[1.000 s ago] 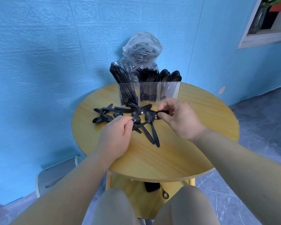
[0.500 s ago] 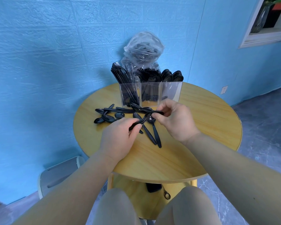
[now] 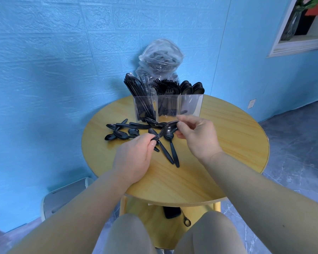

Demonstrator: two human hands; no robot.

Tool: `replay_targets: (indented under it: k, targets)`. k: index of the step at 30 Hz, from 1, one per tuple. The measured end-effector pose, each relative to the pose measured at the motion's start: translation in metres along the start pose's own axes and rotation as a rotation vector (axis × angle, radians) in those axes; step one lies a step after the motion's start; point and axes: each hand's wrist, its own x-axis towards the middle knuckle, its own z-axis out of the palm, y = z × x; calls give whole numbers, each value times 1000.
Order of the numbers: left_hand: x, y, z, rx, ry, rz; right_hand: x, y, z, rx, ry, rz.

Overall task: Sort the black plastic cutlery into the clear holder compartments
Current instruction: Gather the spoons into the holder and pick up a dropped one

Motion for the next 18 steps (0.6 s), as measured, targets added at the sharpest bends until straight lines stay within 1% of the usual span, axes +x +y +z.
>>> replay_targets:
  k: [4,7,9,12,15,18]
  targets:
    - [4,1,-5,3,-35,-15,-2,-3,6,174,11,71]
    - [17,8,-15,12,-26,28,2,-10,3,362,79,109]
    - [29,15,-23,19,-40,51,7,-17,-2,421,126,102]
    - [49,26,-30,-1,-39,93,17,-27,-15,346,193,23]
    - [74,32,-33,23,57,158,34,-39,-40,230,291,-66]
    - [102,35,-38,77,113,175,60,-56,-75,62,411,-199]
